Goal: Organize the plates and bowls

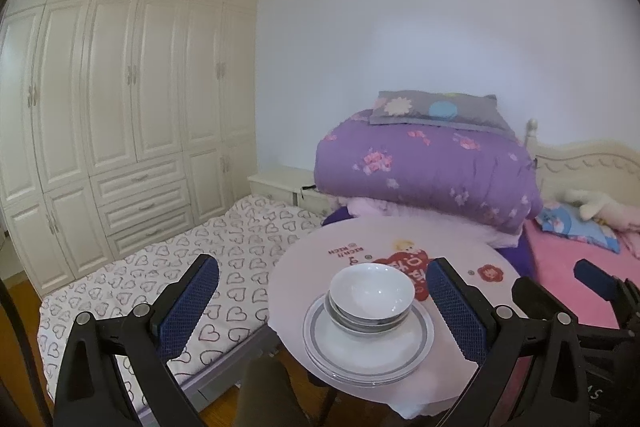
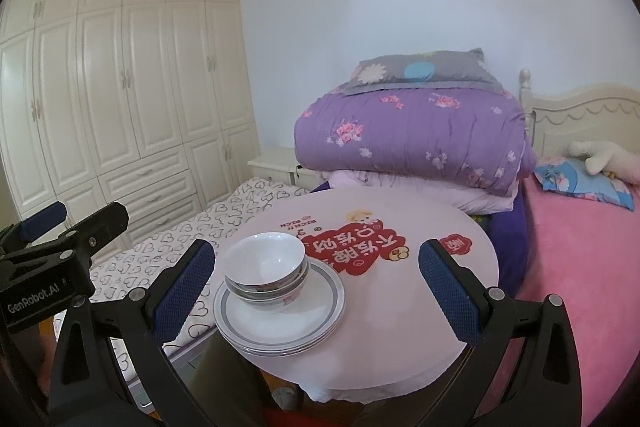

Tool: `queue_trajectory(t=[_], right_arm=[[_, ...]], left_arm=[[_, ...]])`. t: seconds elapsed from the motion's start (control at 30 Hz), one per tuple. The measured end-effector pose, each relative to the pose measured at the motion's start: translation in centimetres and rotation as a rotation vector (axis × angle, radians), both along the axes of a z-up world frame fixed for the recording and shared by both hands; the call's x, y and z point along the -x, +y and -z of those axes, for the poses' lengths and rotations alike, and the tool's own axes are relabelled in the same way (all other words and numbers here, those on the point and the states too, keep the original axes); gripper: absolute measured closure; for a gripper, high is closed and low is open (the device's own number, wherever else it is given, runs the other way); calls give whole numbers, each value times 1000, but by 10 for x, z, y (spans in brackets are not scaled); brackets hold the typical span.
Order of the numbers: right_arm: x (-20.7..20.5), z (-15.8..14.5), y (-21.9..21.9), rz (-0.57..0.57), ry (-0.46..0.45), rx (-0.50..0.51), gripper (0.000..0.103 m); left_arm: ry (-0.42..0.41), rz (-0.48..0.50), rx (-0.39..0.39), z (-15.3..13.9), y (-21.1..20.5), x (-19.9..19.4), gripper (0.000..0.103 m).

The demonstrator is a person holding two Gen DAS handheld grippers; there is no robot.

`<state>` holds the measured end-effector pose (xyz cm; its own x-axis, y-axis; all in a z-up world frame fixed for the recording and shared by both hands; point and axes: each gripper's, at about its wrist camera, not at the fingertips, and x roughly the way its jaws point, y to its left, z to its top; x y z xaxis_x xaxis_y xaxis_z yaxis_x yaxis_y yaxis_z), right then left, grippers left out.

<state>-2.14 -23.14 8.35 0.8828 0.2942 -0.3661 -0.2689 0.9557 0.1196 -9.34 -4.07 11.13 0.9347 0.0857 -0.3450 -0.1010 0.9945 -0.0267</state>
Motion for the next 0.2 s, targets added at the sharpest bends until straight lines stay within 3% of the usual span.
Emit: queue_trajectory(t=[0.2], right_arm=[[0,-2,1,4,-5,-6,0]], left_arm=[[-20,14,13,8,3,3,1]])
